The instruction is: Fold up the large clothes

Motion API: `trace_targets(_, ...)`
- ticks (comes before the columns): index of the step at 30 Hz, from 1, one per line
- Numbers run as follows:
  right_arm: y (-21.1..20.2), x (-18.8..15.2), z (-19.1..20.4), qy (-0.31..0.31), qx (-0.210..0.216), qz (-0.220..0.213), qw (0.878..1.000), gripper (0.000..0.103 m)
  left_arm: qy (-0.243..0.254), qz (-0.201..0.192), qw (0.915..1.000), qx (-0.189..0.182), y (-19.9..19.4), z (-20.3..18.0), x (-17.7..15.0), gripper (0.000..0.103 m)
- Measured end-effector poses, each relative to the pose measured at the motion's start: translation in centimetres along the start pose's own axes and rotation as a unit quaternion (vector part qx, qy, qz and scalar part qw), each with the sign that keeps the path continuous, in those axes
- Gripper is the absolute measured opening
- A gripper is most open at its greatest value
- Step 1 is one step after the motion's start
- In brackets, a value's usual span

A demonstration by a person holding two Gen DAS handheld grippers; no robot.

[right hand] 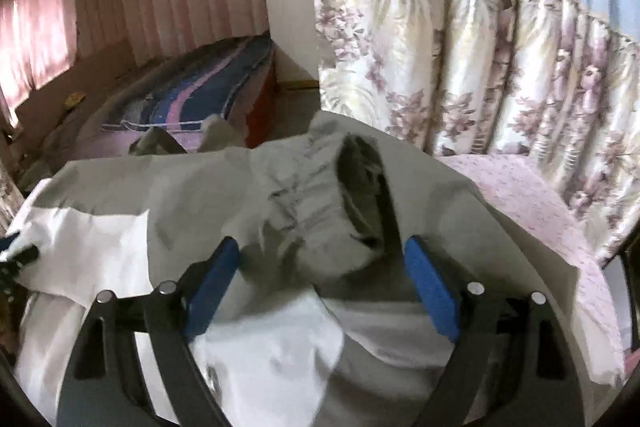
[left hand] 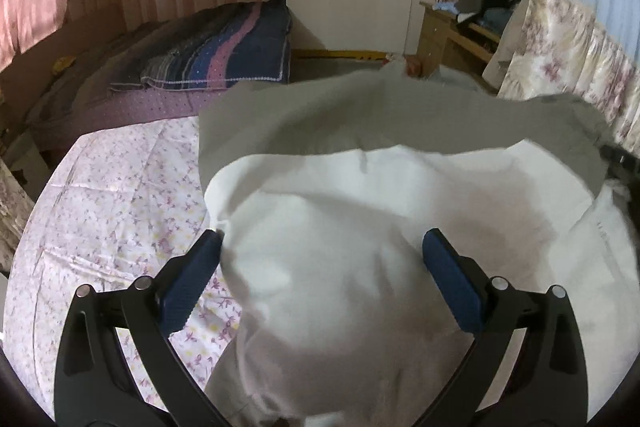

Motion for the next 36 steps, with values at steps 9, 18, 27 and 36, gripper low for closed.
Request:
trace_targets(9,-2.9,-3.1,3.6,-0.013,0.090,0.039,0.995,0.008,-0.004,0.035,0.9969,0.071,1.1,5.6,-1.0,0.013)
trace_targets(18,-4.1,-4.3,3.7,-0.018,0.097,0.038,0.994,0.013,0.050,0.001,0.9940,0.098,-2.0,6.6,-1.3,0.009)
trace_targets(27,-7.7,-1.6,2.5,-0.034,0.001,-0.065,0.997,0.092,0.037,-0.056,0.9977,0.011,-7.4,5.1,-0.3,0.088)
trace_targets(36,-5.9,-0.1,9.0,-0.077,0.058,-0.054,0.994,0.097,0.037,-0.040,0.9985,0.001,-5.7,0.6,0.9,0.100)
Point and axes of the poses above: each gripper's, at about its wrist camera, not at the fingertips, and y roughly the way its jaws point, z to its left, x to its top, the point moved 6 cm from there along y, roughly the way its jaws point, and after that the axes turned 8 degrees about -y, right-handed, at the moved point
